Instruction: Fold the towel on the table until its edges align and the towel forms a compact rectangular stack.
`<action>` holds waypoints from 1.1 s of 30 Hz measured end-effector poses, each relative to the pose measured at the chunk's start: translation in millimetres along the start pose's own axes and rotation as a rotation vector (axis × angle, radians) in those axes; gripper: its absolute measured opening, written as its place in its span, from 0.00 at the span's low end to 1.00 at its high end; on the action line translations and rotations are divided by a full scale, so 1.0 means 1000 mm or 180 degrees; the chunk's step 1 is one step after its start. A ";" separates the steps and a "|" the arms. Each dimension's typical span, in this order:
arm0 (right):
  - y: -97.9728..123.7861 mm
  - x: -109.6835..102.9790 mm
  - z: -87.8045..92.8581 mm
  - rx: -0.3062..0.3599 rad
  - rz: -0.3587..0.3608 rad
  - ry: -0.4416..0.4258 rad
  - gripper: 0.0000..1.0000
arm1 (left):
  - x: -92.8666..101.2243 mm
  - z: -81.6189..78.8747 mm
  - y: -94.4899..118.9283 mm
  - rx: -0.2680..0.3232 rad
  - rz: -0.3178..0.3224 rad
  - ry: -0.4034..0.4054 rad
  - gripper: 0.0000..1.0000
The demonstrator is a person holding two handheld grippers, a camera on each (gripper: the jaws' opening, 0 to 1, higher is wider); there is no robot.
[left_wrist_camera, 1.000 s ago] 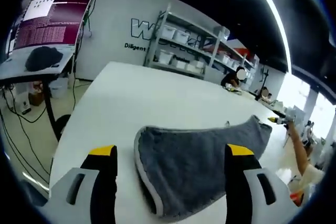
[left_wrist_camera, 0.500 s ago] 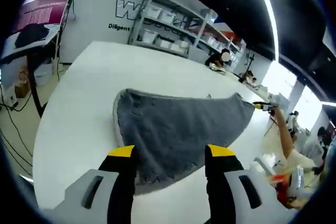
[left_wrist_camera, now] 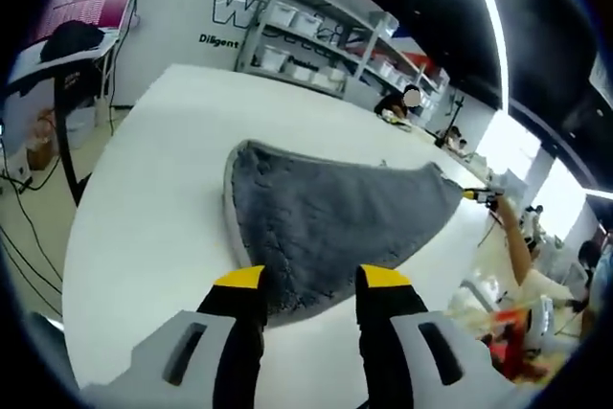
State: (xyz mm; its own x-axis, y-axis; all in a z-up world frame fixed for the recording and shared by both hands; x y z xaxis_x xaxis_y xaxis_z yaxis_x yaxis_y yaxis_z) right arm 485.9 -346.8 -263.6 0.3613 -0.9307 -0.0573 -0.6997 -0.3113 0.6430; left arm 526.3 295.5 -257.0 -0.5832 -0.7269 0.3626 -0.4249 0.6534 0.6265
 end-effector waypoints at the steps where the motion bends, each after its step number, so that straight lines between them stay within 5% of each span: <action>1: 0.000 -0.001 0.000 0.0005 0.0003 0.0013 0.17 | -0.005 0.000 0.001 -0.0020 -0.0007 -0.0009 0.31; 8: 0.002 0.013 -0.006 0.0081 0.0002 0.0207 0.06 | -0.017 0.002 -0.002 -0.0129 -0.0205 -0.0271 0.18; 11: 0.011 0.022 -0.013 0.0142 -0.0008 0.0263 0.04 | -0.040 -0.008 0.004 -0.0173 -0.0311 -0.0373 0.12; 17: 0.020 0.033 -0.007 0.0172 -0.0041 0.0098 0.04 | -0.058 -0.016 0.008 -0.0214 -0.0435 -0.0412 0.06; 33: 0.026 0.033 0.023 -0.0179 -0.0045 -0.0103 0.05 | -0.056 -0.014 0.007 -0.0244 -0.0449 -0.0305 0.05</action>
State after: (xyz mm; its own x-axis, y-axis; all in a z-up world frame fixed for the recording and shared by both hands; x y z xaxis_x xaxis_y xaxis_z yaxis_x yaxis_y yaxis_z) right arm 465.4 -390.4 -266.3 0.3500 -0.9323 -0.0908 -0.6587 -0.3139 0.6837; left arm 565.7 337.9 -263.5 -0.5864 -0.7844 0.2022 -0.4553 0.5256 0.7186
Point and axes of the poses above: the point that each gripper's makers call its tool centre point, and the gripper's own axes: y roughly backward along the fingers, x roughly to its right, z roughly out of its underside, the point moved 1 cm from there along y, roughly backward along the fingers, and after that the axes turned 11 degrees about -x, right-handed, at the moved point
